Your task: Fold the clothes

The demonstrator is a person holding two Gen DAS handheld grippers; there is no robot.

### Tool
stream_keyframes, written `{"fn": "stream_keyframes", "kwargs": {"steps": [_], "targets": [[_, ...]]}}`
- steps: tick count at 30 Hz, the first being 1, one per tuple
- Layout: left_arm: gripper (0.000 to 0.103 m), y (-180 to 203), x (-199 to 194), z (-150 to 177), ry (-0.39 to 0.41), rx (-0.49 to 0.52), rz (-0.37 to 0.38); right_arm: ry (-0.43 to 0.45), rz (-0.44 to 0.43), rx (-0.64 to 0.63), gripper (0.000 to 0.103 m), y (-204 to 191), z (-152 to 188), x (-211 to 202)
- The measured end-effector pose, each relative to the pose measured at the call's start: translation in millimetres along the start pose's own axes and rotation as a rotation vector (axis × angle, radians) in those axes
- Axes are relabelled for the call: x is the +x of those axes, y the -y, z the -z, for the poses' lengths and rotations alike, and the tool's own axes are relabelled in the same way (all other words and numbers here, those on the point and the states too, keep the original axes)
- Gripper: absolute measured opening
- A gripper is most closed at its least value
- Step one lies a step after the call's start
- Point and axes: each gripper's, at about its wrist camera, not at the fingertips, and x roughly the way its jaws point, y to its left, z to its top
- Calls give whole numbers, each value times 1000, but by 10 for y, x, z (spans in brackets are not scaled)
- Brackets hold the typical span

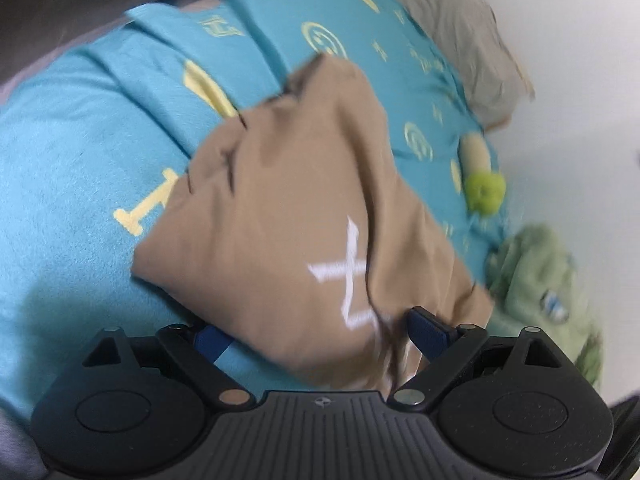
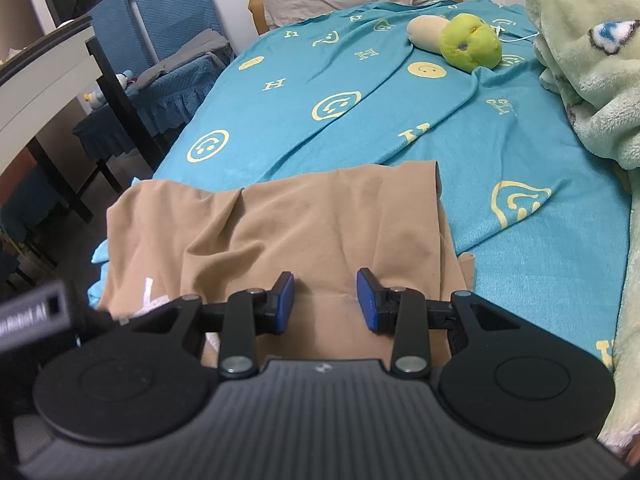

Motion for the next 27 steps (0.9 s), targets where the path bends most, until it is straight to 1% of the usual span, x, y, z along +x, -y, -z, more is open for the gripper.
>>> {"fn": "stream_keyframes", "kwargs": {"steps": [3, 5, 6, 7, 8, 9, 12, 13, 15, 16, 17, 22, 25, 26, 27], "targets": [[90, -37, -102, -26, 59, -32, 82, 2, 2, -3, 37, -5, -1, 0], [90, -31, -180, -16, 95, -27, 141, 3, 3, -2, 37, -8, 1, -1], [88, -27, -207, -7, 107, -23, 161, 4, 4, -1, 37, -7, -2, -2], [87, -29, -215, 2, 113, -21, 166, 5, 4, 0, 37, -6, -4, -3], [87, -38, -210, 4, 113, -23, 161, 5, 4, 1, 37, -4, 0, -3], [84, -59, -183, -7, 104, -28, 140, 5, 3, 2, 37, -1, -1, -1], [70, -166, -24, -49, 59, -88, 65, 3, 3, -4, 37, -7, 2, 2], [68, -207, 20, -64, 50, -112, 54, 2, 5, -8, 37, -13, 2, 3], [67, -278, 25, -98, 58, -153, 77, 1, 8, -16, 37, -24, 4, 4], [62, -294, 20, -104, 62, -158, 77, 2, 10, -17, 37, -27, 5, 2], [61, -295, 19, -98, 66, -155, 72, 2, 10, -18, 37, -28, 2, 1], [39, -277, -6, -77, 92, -134, 64, 13, 17, -4, 38, -37, -47, -85], [34, -261, -41, -58, 105, -118, 71, 102, -48, 105, 40, 57, -115, -383], [33, -256, -52, -51, 108, -114, 75, 104, -112, 152, 40, 98, -126, -459], [32, -249, -58, -51, 112, -111, 78, 91, -181, 206, 43, 149, -131, -507]]}}
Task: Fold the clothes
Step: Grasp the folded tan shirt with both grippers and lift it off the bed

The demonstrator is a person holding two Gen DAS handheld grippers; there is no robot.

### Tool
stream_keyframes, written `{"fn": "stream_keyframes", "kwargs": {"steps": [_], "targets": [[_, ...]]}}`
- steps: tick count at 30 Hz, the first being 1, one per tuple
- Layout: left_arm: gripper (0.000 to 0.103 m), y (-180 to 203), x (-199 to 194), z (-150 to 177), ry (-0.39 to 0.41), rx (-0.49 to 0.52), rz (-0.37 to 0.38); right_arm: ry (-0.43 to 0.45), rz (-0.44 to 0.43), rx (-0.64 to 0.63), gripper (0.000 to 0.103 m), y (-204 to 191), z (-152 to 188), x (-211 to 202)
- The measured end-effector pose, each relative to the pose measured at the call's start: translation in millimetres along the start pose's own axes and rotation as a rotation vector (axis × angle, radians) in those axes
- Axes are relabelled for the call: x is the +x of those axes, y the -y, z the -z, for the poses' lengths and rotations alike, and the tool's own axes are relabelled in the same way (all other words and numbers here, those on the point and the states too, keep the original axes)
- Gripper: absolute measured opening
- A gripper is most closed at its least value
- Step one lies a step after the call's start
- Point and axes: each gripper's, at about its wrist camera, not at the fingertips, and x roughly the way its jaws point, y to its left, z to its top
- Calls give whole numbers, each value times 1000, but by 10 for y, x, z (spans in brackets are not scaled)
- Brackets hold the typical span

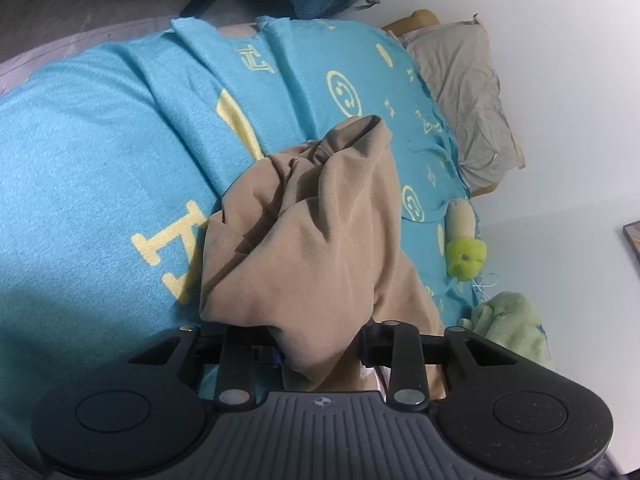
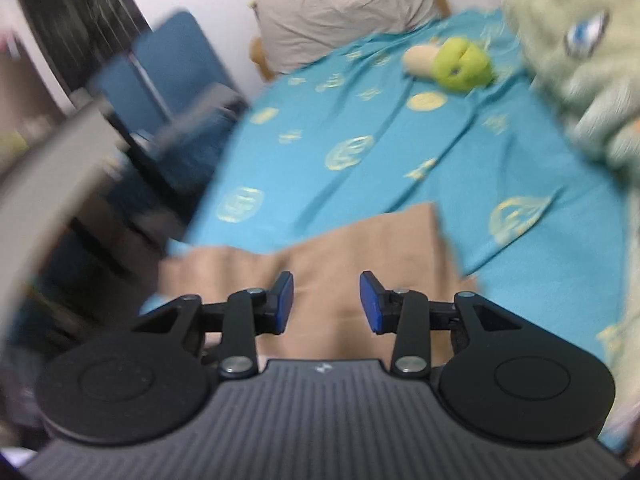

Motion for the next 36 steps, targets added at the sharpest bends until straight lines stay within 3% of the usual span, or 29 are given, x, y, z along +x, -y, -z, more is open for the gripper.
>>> {"fn": "stream_keyframes", "kwargs": {"steps": [1, 3, 4, 8, 12, 15, 17, 20, 22, 23, 24, 25, 27, 30, 33, 36], "targets": [[31, 3, -11, 2, 2, 1, 4, -23, -61, 57, 48, 42, -5, -30], [31, 1, -35, 8, 5, 0, 12, -68, -183, 192, 92, 140, 34, -53], [31, -1, -45, 8, 6, -2, 16, -84, -242, 261, 97, 189, 64, -61], [29, -14, -63, -4, 7, -20, 39, -120, -369, 470, 103, 281, 184, 7], [27, -14, -79, -6, 16, -34, 63, -262, -423, 659, 103, 328, 428, 286], [25, -14, -121, -2, 34, -39, 96, -344, -405, 757, 103, 346, 678, 491], [24, -17, -150, -6, 45, -53, 125, -340, -378, 806, 103, 408, 788, 577], [24, -36, -181, -10, 56, -74, 146, -232, -268, 800, 103, 519, 784, 521], [24, -69, -188, -11, 54, -97, 148, -137, -207, 821, 98, 613, 752, 429], [24, -95, -198, -11, 51, -109, 150, -110, -186, 824, 90, 642, 737, 396], [24, -115, -204, -10, 48, -118, 148, -83, -164, 827, 73, 670, 722, 364], [24, -133, -210, -10, 44, -123, 145, -83, -143, 824, 69, 680, 727, 355], [25, -153, -200, -3, 33, -130, 131, -80, -111, 807, 51, 681, 734, 334], [33, -204, -153, -3, 3, -155, 104, -49, -79, 751, 40, 626, 725, 286], [47, -268, -77, -6, -37, -187, 56, -24, -51, 710, 38, 612, 728, 263], [48, -292, -60, -14, -41, -192, 45, -24, -38, 693, 38, 659, 712, 271]]}}
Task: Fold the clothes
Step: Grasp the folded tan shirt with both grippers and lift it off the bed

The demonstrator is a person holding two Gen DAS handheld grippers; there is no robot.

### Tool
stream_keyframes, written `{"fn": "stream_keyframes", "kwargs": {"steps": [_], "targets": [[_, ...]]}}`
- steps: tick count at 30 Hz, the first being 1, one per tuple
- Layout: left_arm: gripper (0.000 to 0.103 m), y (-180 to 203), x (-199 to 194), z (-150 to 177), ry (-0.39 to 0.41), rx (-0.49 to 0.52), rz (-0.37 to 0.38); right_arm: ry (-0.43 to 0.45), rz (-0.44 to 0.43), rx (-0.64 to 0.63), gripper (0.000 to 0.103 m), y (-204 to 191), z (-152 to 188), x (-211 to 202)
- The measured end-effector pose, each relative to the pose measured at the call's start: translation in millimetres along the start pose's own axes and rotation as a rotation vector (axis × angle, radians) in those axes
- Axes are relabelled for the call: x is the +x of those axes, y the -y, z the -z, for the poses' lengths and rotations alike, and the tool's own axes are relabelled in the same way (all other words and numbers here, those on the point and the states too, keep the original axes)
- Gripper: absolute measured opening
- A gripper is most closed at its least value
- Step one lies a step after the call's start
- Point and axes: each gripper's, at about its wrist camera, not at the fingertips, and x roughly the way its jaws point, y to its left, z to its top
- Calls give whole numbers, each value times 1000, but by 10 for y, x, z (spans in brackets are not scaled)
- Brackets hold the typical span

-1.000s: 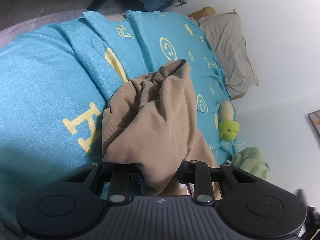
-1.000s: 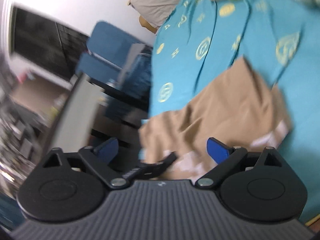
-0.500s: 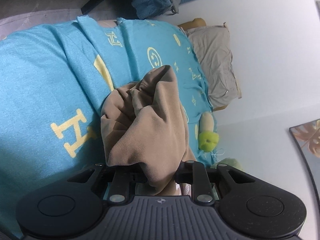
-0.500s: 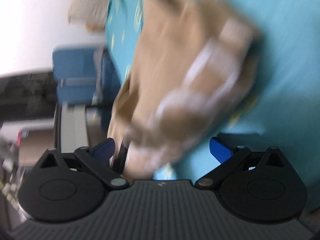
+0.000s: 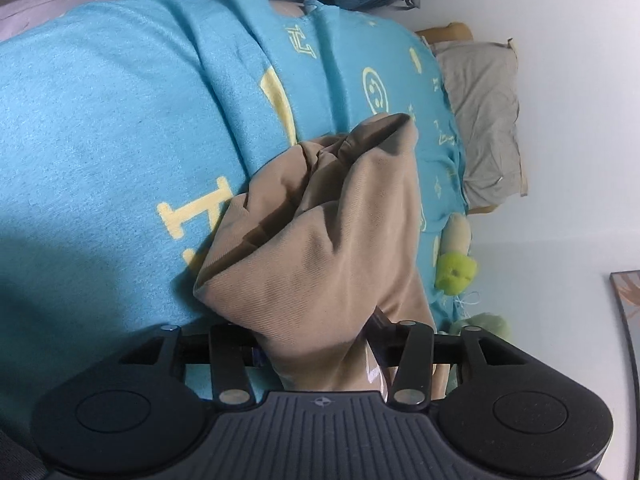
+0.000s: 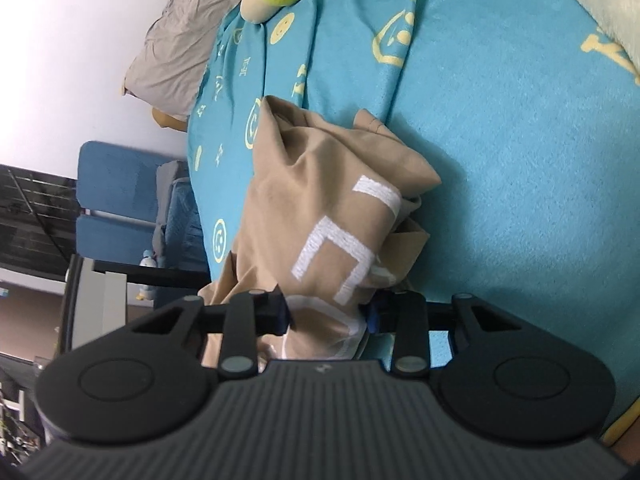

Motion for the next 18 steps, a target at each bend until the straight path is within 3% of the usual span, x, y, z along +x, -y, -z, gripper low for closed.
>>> {"fn": "stream_keyframes", "kwargs": {"steps": [2, 6, 11, 14, 18], "targets": [[47, -4, -13, 6, 10, 10, 1, 3, 0, -14, 38, -18, -43, 22], [30, 77, -55, 29, 41, 78, 23, 2, 2, -34, 37, -51, -66, 68], [24, 170, -210, 64, 38, 123, 49, -8, -19, -31, 32, -107, -82, -7], [23, 288, -439, 96, 21, 116, 104, -30, -92, 35, 30, -134, -126, -221], [22, 771, -751, 320, 12, 189, 131, -6, -171, 13, 30, -349, -176, -706]]}}
